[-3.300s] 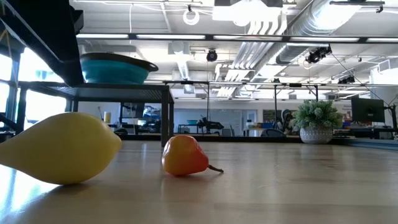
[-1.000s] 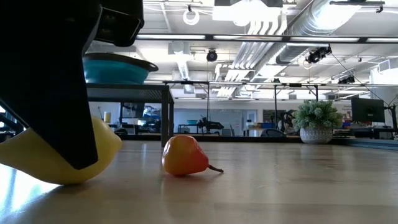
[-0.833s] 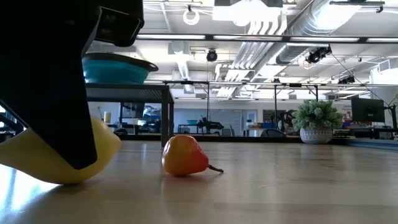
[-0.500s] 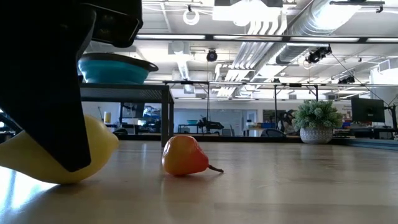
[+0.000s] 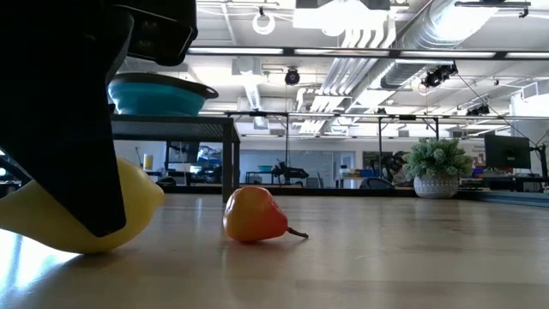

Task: Pick & Place Fruit
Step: Put the lemon into the blue strainer bowl on the shelf, then put the orange pear into the blue strainer bowl on the shelf

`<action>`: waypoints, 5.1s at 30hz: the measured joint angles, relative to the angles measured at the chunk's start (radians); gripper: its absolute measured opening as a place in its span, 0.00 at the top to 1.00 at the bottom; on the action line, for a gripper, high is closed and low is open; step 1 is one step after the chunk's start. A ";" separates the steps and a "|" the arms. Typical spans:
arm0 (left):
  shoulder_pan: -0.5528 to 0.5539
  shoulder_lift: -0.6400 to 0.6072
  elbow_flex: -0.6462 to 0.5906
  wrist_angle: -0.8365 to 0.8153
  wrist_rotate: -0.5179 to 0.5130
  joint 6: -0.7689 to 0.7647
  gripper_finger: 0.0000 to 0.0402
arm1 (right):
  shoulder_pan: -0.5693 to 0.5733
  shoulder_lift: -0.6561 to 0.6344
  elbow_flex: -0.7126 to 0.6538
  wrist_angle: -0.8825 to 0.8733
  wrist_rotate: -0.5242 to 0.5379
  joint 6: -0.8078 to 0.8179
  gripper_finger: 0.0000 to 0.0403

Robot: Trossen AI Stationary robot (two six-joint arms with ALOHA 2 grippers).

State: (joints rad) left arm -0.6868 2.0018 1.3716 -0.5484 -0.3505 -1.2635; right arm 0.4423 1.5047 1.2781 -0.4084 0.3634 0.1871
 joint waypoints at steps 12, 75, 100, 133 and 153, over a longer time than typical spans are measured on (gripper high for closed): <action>0.000 -0.001 0.000 -0.001 -0.006 0.009 0.48 | 0.000 0.000 0.000 0.000 -0.008 -0.008 0.23; 0.882 -0.946 -0.096 -0.746 -0.712 0.390 0.48 | -0.256 0.000 0.000 -0.014 0.075 -0.132 0.23; 1.139 -0.852 -0.235 -0.387 -0.411 0.605 0.39 | -0.266 0.000 0.000 -0.058 0.071 -0.139 0.23; 0.751 -0.956 -0.176 -0.263 -0.298 0.893 0.93 | -0.260 0.000 0.000 -0.058 -0.104 -0.155 0.23; 0.185 -0.811 -0.175 -0.253 -0.443 0.771 1.00 | -0.076 0.000 0.000 -0.022 -0.165 -0.068 0.23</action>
State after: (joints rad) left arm -0.5023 1.1904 1.1965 -0.8016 -0.7938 -0.4924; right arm 0.3664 1.5043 1.2781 -0.4301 0.1982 0.1191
